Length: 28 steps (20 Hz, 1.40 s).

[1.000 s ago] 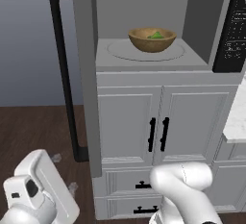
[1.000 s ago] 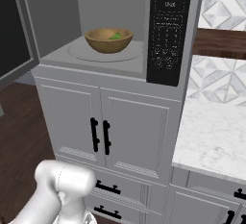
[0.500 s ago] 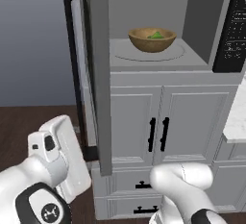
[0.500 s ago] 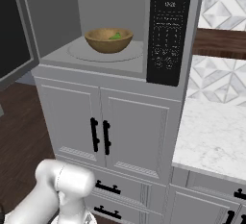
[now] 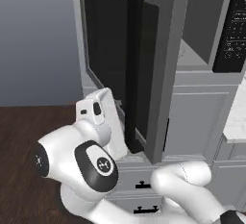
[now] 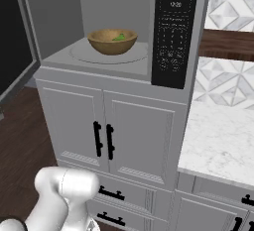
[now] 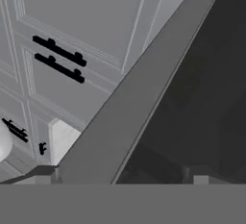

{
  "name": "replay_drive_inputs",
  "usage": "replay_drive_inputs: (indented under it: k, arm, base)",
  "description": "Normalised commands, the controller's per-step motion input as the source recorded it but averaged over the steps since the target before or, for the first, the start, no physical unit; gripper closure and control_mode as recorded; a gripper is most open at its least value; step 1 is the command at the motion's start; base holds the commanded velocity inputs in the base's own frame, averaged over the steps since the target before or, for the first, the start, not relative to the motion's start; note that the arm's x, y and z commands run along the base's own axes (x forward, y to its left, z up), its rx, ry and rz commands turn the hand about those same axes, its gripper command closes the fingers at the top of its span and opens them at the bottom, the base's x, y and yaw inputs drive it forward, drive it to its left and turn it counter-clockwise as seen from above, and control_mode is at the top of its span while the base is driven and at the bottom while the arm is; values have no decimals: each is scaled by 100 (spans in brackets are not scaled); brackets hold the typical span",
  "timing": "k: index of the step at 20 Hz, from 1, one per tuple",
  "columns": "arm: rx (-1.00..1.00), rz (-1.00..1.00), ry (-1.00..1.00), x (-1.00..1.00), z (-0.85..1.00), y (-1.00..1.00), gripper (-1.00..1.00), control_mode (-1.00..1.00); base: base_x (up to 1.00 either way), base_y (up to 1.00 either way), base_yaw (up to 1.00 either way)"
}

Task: Pick the broccoli from the sink and place it in the bowl. Then pick the bowl and place it in the microwave. Then close the microwave door and press the start button.

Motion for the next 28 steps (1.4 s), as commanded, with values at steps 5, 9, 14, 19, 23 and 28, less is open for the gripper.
replay_drive_inputs:
  k: [5,9,14,19,23,28]
  arm:
    - [0,0,0,90,23,-96,-100,-100]
    - [0,0,0,86,2,-66,-100,-100]
    - [0,0,0,77,0,-53,-100,-100]
    - [0,0,5,78,0,-37,-100,-100]
    - [0,0,4,100,0,-30,-100,-100]
    - [0,0,6,100,0,-23,-100,-100]
  base:
    - [0,0,0]
    - [0,0,0]
    - [0,0,0]
    - [0,0,0]
    - [0,0,0]
    - [0,0,0]
